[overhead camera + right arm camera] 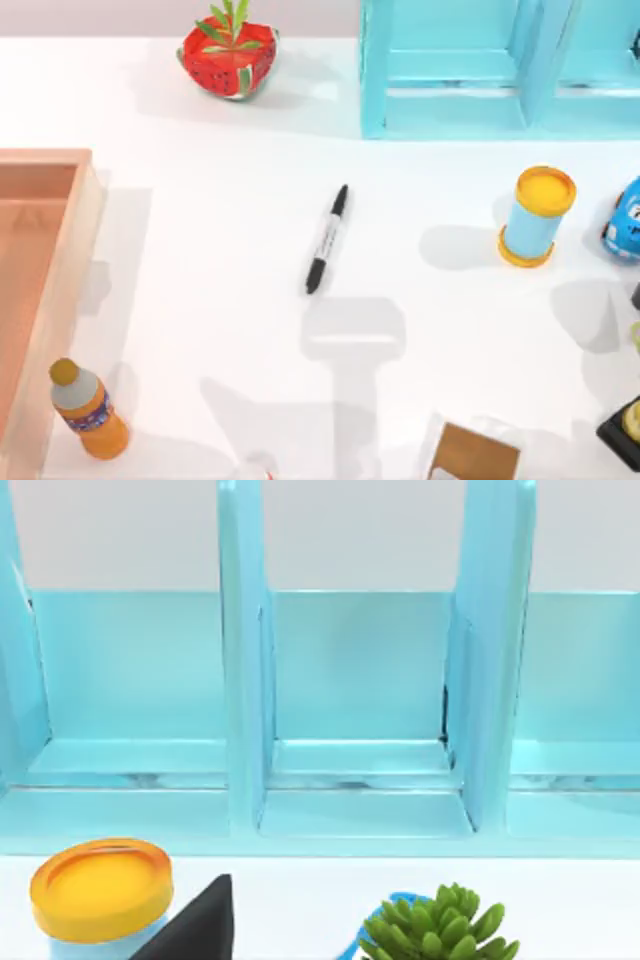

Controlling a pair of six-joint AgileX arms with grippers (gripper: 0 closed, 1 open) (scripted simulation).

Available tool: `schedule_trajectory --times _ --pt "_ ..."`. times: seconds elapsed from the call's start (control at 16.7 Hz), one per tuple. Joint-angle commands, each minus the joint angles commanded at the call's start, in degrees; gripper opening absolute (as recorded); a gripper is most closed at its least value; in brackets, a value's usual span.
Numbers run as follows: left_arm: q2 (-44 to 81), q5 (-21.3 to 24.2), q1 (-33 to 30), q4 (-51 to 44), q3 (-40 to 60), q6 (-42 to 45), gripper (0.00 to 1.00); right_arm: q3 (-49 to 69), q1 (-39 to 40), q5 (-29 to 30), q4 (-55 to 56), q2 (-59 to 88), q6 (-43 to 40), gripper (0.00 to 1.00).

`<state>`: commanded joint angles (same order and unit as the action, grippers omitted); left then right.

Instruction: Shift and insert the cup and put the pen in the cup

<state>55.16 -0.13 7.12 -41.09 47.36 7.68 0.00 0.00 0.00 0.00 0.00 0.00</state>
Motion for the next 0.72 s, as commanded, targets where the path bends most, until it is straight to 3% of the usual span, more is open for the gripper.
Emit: schedule_trajectory --times 0.42,0.72 --pt "35.0 -0.1 4.1 -24.2 28.4 4.5 1.00 0.0 0.0 0.0 0.0 0.0 0.0 1.00" --pt "46.3 -0.1 5.6 -32.6 37.9 6.1 1.00 0.0 0.0 0.0 0.0 0.0 0.0 1.00"
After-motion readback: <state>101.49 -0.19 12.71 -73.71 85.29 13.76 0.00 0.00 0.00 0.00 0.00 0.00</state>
